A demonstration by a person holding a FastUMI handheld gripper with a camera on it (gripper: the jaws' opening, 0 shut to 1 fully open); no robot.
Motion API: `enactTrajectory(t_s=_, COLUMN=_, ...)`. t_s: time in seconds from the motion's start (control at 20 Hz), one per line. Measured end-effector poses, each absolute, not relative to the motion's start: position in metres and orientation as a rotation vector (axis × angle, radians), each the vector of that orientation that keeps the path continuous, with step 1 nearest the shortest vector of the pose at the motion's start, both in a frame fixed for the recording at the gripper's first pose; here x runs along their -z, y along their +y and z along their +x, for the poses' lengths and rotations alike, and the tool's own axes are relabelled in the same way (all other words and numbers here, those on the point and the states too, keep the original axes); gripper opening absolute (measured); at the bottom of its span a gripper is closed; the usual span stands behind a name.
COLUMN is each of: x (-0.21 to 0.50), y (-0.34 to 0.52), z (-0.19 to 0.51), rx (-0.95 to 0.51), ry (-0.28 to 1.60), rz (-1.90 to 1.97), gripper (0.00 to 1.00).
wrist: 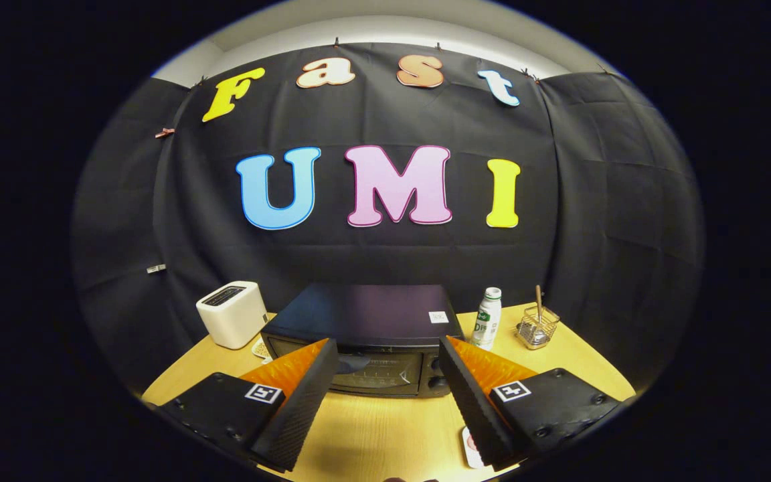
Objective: Open the toaster oven, put the food inside, and close the toaster oven door.
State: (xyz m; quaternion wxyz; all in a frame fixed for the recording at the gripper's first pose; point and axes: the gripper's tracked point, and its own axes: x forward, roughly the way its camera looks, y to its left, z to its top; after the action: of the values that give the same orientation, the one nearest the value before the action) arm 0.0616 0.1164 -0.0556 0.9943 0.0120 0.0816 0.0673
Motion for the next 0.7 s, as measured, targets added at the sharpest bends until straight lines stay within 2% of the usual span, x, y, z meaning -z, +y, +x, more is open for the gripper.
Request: enactTrajectory(t_s=0.7, x=0.134, y=0.185, z=0.154, rx=-0.08, ry=0.233, rz=-0.002, gripper=0.98)
